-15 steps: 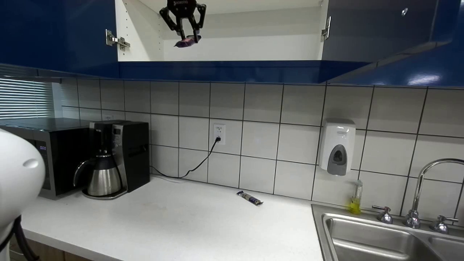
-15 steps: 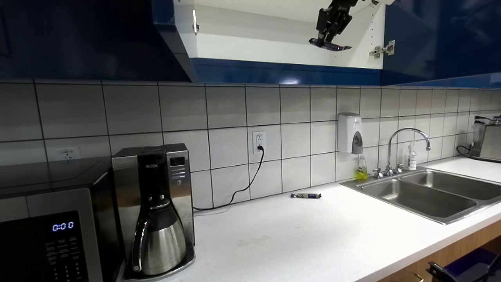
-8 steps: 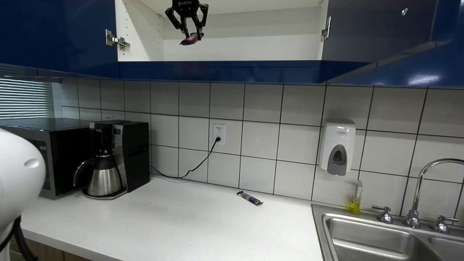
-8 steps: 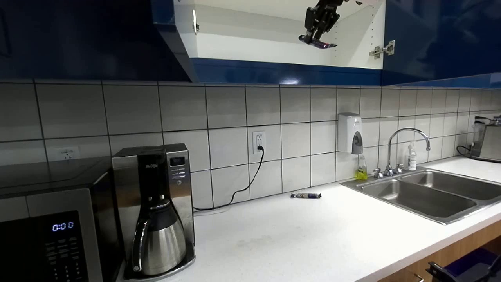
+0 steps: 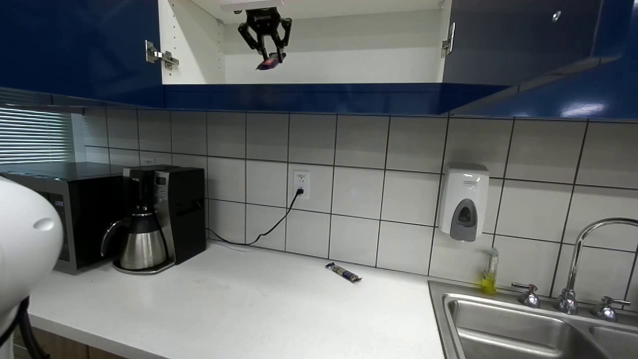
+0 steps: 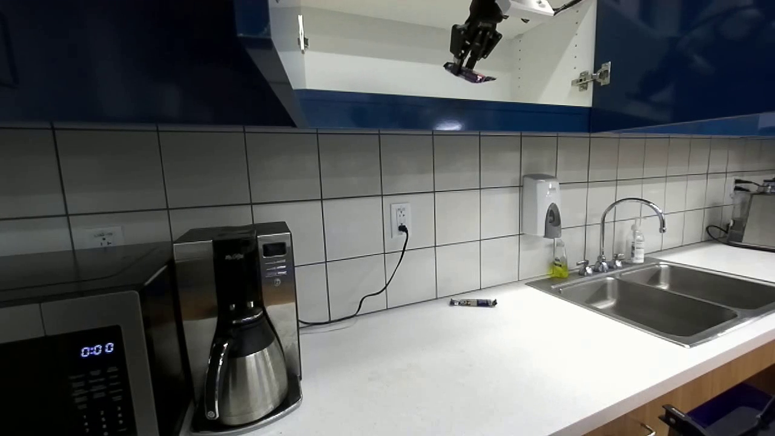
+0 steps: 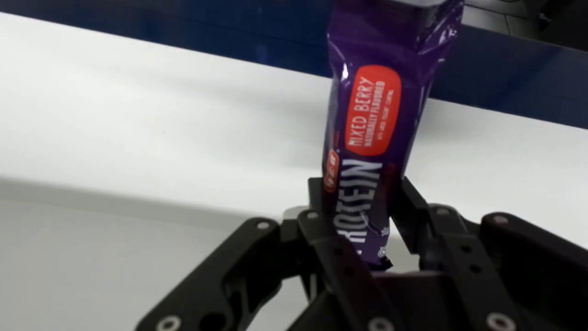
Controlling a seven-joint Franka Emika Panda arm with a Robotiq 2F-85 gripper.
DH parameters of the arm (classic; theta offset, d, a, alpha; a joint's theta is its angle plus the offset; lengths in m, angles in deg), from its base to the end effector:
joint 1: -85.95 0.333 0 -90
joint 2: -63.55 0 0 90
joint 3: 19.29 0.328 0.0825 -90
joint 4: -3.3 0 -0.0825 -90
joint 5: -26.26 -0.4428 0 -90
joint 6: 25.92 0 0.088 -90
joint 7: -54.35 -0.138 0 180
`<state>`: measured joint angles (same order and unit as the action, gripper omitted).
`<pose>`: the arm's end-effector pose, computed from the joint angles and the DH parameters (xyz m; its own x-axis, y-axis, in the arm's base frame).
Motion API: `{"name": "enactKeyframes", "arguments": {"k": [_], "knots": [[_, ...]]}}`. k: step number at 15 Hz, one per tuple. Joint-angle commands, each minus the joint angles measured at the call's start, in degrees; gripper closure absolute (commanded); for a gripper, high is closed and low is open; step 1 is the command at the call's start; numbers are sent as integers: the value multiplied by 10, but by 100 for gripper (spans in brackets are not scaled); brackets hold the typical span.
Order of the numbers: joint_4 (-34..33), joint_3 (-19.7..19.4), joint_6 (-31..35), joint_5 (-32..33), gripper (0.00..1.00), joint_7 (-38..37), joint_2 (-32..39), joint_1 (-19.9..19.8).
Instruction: Put the candy bar into the cupboard
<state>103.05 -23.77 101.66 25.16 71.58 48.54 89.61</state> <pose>0.5867 -0.0142 0.7521 0.7035 0.2635 0.6601 0.2078 -0.9644 0.1635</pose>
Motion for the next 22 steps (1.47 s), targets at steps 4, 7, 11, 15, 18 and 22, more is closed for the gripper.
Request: {"name": "enactKeyframes", "arguments": {"k": [4, 7, 11, 15, 18, 22], "knots": [[-96, 14, -6, 1, 85, -32, 85, -11], [-127, 17, -16, 6, 85, -44, 114, -13], [-155, 19, -17, 8, 85, -54, 144, -14], [-178, 21, -19, 11, 85, -61, 171, -15], [-190, 21, -20, 15, 85, -69, 188, -15], [-201, 21, -23, 16, 85, -74, 203, -16]]}}
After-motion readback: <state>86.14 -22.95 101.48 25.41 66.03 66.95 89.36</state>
